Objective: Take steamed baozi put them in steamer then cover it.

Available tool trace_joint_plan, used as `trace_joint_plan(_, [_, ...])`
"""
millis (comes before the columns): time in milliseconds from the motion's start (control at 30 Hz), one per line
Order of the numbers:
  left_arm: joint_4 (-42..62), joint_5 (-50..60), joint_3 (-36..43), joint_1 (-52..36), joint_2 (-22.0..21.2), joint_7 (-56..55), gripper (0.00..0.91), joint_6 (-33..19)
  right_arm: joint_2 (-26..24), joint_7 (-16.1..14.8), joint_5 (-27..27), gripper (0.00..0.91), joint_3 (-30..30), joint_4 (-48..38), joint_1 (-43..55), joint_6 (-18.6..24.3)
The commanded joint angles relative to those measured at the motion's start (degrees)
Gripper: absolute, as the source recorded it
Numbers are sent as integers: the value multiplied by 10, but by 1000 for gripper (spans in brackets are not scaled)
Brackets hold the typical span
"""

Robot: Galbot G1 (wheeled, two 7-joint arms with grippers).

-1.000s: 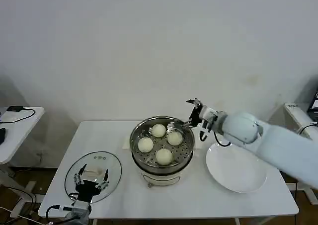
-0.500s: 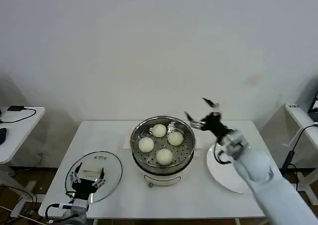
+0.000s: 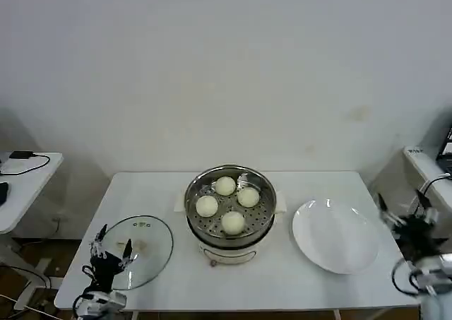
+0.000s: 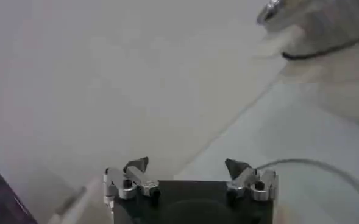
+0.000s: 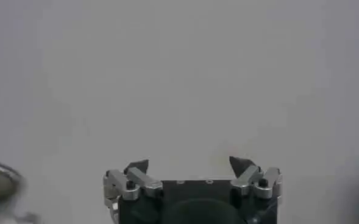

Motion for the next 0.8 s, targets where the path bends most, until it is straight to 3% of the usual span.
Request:
trace_joint_plan(33, [77,205,12,-20,20,2,907,-25,56,-14,0,907,106,4,-87,24])
trace_joint_plan(800, [138,226,26,-77,26,17,907,-23,66,-11,14,907,95,17,-97,26])
